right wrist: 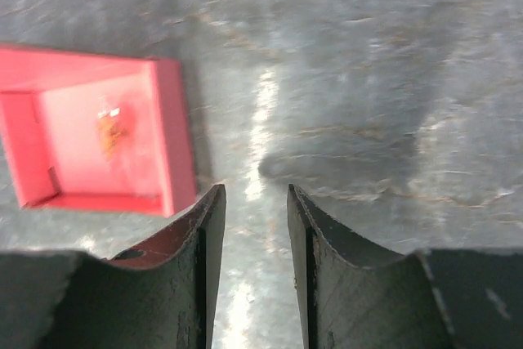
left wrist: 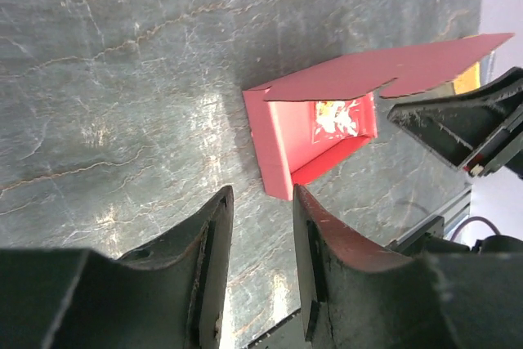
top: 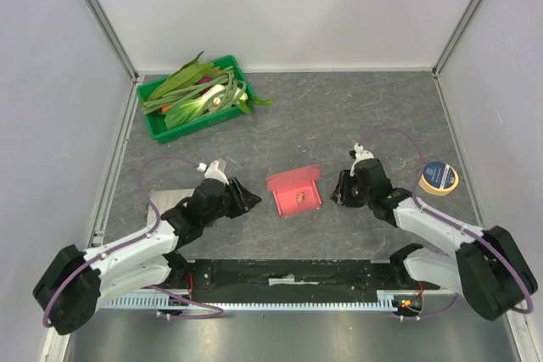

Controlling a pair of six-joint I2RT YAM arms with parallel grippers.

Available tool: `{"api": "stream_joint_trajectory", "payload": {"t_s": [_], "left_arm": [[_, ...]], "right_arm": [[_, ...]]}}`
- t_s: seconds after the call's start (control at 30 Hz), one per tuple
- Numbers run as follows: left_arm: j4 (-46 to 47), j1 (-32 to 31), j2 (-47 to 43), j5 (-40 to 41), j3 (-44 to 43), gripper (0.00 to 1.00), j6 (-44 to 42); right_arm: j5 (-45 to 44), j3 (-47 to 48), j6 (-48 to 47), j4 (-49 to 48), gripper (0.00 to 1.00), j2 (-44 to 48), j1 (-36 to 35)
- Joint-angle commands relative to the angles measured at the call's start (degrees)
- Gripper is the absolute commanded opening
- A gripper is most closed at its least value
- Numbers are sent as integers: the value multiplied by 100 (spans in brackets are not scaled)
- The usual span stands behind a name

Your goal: Fold the paper box

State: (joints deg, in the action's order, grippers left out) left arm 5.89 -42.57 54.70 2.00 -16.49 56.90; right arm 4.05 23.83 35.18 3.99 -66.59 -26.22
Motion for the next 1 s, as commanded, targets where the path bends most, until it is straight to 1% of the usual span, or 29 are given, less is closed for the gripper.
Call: {"api": "stream_joint_trajectory", "payload": {"t_s": [0.0,0.03,0.07,0.1,0.13,0.23,0.3,0.43,0.57,0.7,0.8,0.87,0.93,0.97], "left_arm": [[-528,20,-512,284,-135,42,-303],[-536,20,-582,188,-144,42,-329],[-554,20,-592,169,-153,42,-390],[-554,29,-600,152,-153,42,-399],[-554,20,-635,117,-135,42,-408],[-510,20,-671,46,-100,43,-443],[-466,20,-715,-6,-100,42,-461],[-440,20,-723,-112,-100,42,-479],[-264,20,-768,-156,5,42,-408],[-229,29,-759,-174,14,43,-417],[-202,29,-698,-165,-3,43,-505],[-220,20,-540,-156,-100,44,-627],[-203,20,-330,-165,-239,46,-776],[-202,20,-232,-174,-319,48,-1073]], "right_arm": [[-655,130,-142,322,43,890,-637],[-887,156,-204,365,45,997,-996],[-958,217,-230,348,47,1051,-1095],[-1081,253,-231,339,50,964,-1183],[-1134,323,-222,400,57,850,-1262],[-1197,517,-371,305,61,305,-1324],[-1126,526,-336,164,61,86,-1359],[-1503,605,-441,76,60,-144,-1421],[-1312,561,-495,-345,60,-416,-1456],[-1381,579,-345,-627,61,-715,-1693],[-1293,569,-231,-707,65,-759,-1790],[-1468,578,-222,-532,72,-611,-1782],[-1714,570,-327,-234,80,-181,-1747],[-1785,631,-484,-101,81,82,-1712]]}}
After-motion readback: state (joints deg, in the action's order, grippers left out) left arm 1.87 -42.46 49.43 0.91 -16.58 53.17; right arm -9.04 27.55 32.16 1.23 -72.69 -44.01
